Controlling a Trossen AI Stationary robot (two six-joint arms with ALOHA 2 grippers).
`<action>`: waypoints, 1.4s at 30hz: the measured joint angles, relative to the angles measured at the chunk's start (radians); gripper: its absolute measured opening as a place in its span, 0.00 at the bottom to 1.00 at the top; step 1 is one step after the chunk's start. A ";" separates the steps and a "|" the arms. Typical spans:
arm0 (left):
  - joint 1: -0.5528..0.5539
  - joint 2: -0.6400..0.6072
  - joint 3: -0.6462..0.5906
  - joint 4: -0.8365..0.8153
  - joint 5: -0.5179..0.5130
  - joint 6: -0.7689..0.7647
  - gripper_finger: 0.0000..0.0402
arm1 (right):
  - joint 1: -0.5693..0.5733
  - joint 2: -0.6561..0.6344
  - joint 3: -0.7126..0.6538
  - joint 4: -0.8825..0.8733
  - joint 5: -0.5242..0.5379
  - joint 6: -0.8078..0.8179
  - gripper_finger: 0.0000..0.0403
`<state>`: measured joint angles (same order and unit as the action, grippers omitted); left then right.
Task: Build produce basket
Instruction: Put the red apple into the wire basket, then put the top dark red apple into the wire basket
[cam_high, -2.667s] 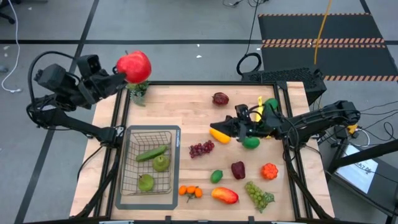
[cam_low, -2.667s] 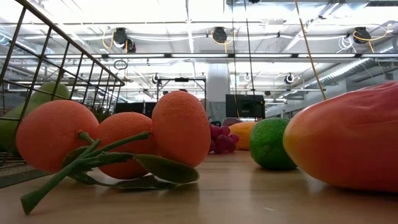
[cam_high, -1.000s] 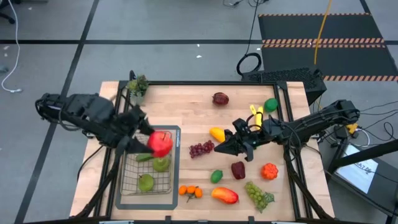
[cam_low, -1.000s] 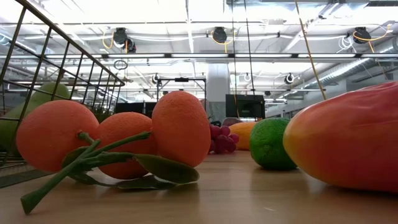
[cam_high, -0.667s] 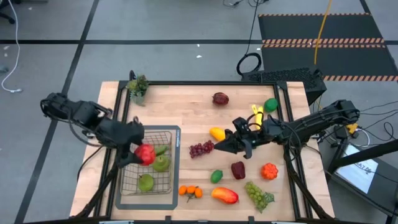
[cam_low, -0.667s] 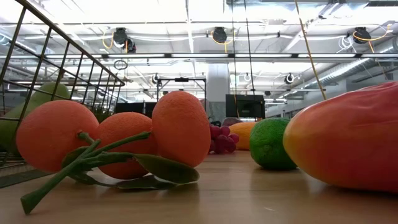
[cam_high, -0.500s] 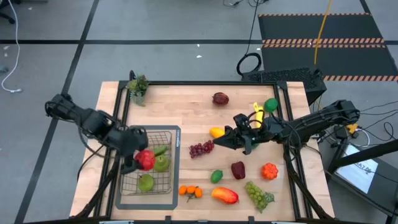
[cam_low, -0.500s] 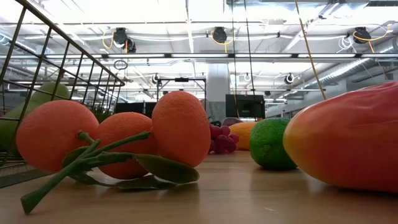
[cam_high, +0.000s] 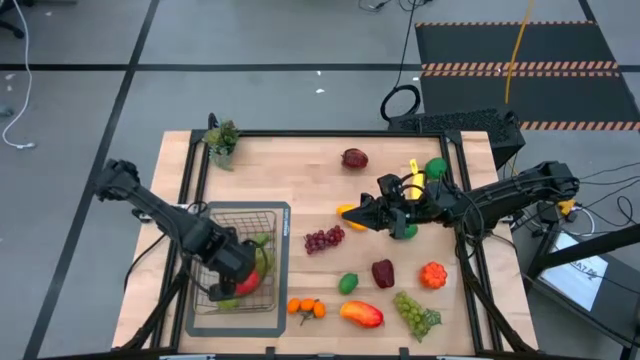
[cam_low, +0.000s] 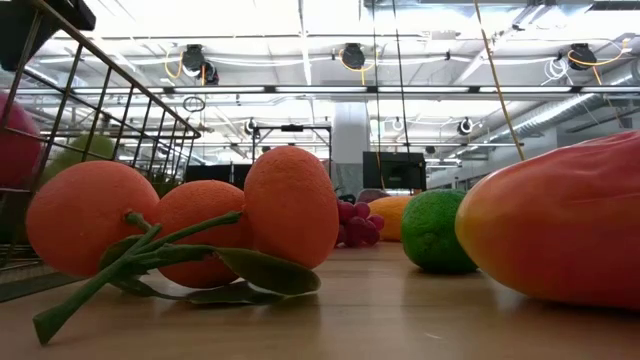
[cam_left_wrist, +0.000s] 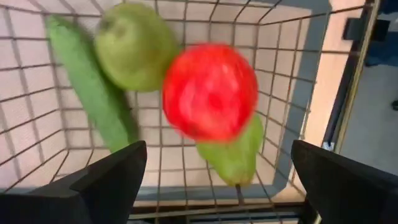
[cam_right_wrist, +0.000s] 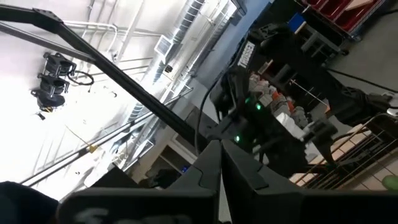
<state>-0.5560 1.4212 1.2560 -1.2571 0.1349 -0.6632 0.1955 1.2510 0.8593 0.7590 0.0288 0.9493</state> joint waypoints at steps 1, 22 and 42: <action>-0.001 0.004 0.000 0.013 0.001 0.000 0.99 | 0.000 0.000 0.000 0.000 0.000 0.000 0.02; 0.095 0.001 0.209 0.054 -0.015 -0.303 0.99 | -0.007 0.001 0.000 -0.072 -0.005 -0.032 0.02; 0.218 0.004 0.227 0.445 -0.202 -0.488 0.99 | -0.027 -0.045 0.000 -0.213 0.008 -0.071 0.02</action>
<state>-0.3381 1.4257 1.4826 -0.8117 -0.0670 -1.1515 0.1687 1.2056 0.8593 0.5462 0.0364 0.8782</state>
